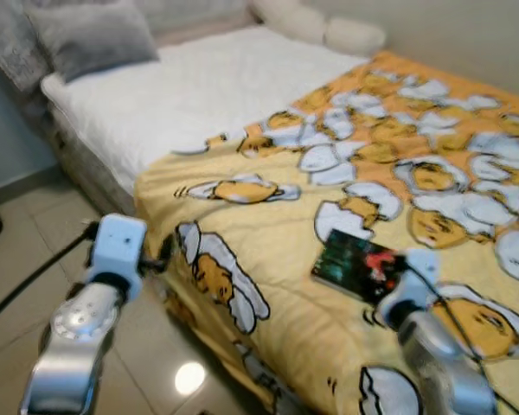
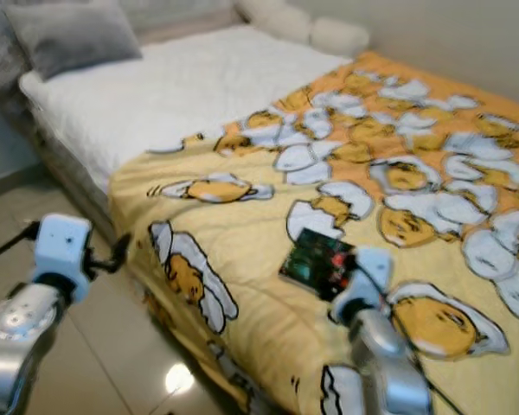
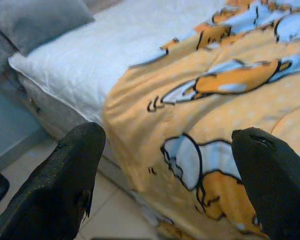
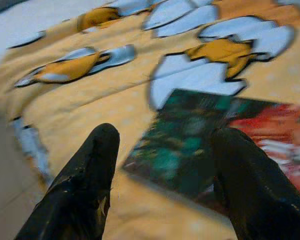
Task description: Clean up the room
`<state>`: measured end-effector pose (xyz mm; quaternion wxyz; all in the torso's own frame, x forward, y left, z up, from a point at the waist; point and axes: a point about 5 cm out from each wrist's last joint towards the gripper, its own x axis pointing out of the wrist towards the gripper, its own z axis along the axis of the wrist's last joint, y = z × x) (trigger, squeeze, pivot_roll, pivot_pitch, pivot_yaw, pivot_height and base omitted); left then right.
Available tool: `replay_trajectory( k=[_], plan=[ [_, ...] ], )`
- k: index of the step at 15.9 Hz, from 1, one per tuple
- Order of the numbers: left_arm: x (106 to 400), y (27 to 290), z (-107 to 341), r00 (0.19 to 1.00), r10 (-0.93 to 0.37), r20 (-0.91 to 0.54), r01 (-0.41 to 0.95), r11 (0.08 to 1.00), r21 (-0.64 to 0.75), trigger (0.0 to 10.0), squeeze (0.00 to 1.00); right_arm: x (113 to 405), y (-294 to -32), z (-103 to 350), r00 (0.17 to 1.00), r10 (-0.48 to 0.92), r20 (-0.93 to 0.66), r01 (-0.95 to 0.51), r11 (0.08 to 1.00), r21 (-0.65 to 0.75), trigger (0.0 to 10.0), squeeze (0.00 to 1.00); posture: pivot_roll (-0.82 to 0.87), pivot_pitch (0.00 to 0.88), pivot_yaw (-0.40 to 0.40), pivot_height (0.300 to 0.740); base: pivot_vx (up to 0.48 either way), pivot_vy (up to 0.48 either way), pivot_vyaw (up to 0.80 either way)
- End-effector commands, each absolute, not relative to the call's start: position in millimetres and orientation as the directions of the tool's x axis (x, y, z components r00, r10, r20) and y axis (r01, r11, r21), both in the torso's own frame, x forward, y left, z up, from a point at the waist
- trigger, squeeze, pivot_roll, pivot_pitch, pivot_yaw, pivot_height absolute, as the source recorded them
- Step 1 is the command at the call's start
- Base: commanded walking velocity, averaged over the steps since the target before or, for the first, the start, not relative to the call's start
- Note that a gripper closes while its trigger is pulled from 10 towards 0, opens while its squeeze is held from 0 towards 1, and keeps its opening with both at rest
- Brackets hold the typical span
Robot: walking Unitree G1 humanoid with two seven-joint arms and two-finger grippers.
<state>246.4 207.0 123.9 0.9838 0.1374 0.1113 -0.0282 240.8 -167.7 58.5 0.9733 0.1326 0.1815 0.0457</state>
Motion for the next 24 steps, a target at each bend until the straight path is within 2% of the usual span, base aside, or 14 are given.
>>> replay_trajectory(
  k=[1, 11, 12, 14, 15, 16, 20, 22, 23, 24],
  plan=[
    [246.1, 204.6, 123.4, 0.973, -0.031, -0.230, 0.093, 0.960, 0.263, 10.0, 0.57, 242.3, -169.1, 62.0, 0.933, 0.135, -0.334, -0.037, 0.959, 0.281, 10.0, 0.00, -0.05, 0.000, -0.014, 0.740, 0.000, 0.000, 0.00],
    [245.3, 202.9, 128.3, 0.971, -0.066, -0.230, 0.132, 0.949, 0.285, 10.0, 0.57, 247.3, -162.9, 74.0, 0.938, 0.176, -0.299, -0.070, 0.940, 0.333, 10.0, 0.00, -0.05, 0.000, -0.011, 0.740, 0.000, 0.000, 0.00],
    [244.4, 199.0, 133.2, 0.971, -0.098, -0.219, 0.159, 0.946, 0.282, 10.0, 0.57, 248.3, -163.8, 77.7, 0.936, 0.177, -0.306, -0.065, 0.937, 0.344, 10.0, 1.00, -0.04, 0.000, -0.014, 0.740, 0.000, 0.000, 0.00],
    [241.4, 190.7, 137.0, 0.962, -0.168, -0.217, 0.221, 0.942, 0.251, 10.0, 0.57, 250.3, -174.5, 74.7, 0.928, 0.090, -0.362, 0.044, 0.938, 0.344, 10.0, 1.00, -0.05, 0.000, -0.014, 0.740, 0.000, 0.000, 0.00],
    [238.1, 184.3, 134.4, 0.942, -0.244, -0.232, 0.298, 0.925, 0.236, 10.0, 0.57, 252.5, -182.7, 68.7, 0.916, 0.031, -0.401, 0.118, 0.932, 0.342, 10.0, 1.00, -0.05, 0.000, -0.015, 0.740, 0.000, 0.000, 0.00],
    [235.5, 176.9, 129.1, 0.897, -0.350, -0.268, 0.407, 0.892, 0.198, 10.0, 0.58, 255.9, -190.3, 60.8, 0.894, -0.003, -0.447, 0.177, 0.921, 0.347, 10.0, 1.00, -0.05, 0.000, -0.009, 0.740, 0.000, 0.000, 0.00],
    [249.1, 164.4, 135.9, 0.777, -0.554, -0.299, 0.613, 0.774, 0.160, 10.0, 0.57, 275.7, -212.1, 40.2, 0.841, -0.053, -0.538, 0.291, 0.883, 0.367, 10.0, 1.00, -0.09, 0.000, 0.035, 0.740, 0.000, 0.000, 0.00],
    [253.7, 163.3, 138.3, 0.752, -0.584, -0.307, 0.644, 0.750, 0.151, 10.0, 0.57, 282.4, -219.5, 37.9, 0.829, -0.090, -0.552, 0.352, 0.850, 0.391, 10.0, 1.00, -0.09, 0.000, 0.041, 0.740, 0.000, 0.000, 0.00],
    [255.3, 161.2, 140.8, 0.714, -0.624, -0.318, 0.688, 0.710, 0.152, 10.0, 0.57, 284.5, -223.2, 40.2, 0.822, -0.096, -0.562, 0.408, 0.788, 0.462, 10.0, 1.00, -0.09, 0.000, 0.038, 0.740, 0.000, 0.000, 0.00],
    [255.6, 160.8, 141.4, 0.708, -0.630, -0.319, 0.694, 0.703, 0.153, 10.0, 0.57, 284.3, -223.8, 41.4, 0.823, -0.092, -0.560, 0.413, 0.774, 0.480, 10.0, 1.00, -0.09, 0.000, 0.037, 0.740, 0.000, 0.000, 0.00]
  ],
)
